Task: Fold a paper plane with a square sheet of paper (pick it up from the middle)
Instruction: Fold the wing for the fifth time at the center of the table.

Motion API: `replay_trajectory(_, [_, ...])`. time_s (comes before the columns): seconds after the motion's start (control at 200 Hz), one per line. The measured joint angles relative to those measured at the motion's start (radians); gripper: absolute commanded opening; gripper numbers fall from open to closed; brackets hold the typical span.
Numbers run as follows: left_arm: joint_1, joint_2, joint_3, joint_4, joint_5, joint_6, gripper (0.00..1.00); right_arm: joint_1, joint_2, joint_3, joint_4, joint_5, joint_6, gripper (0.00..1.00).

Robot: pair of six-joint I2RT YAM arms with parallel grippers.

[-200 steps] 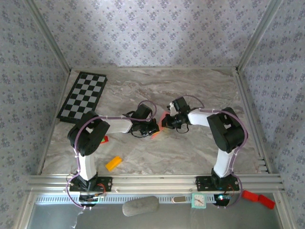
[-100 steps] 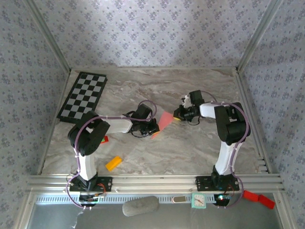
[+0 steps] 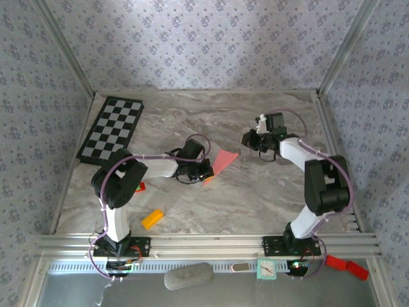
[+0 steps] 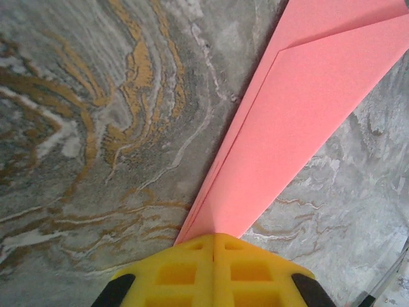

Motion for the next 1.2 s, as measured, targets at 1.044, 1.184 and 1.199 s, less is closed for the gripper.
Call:
replay_trajectory(1.044, [0.008,-0.01,0.0,-0.011,-0.002,-0.004,0.0,0.308,0.245,0.018,0.031,0.008,0.165,0.07])
replay_trajectory(1.184, [0.01,-0.023,-0.005,-0.029,0.0,0.0,0.04,0.309,0.256,0.039,0.005,0.01,0.134,0.07])
replay_trajectory(1.199, [0.01,-0.027,-0.008,-0.031,0.001,0.0,0.05,0.309,0.256,0.041,0.002,0.01,0.127,0.07])
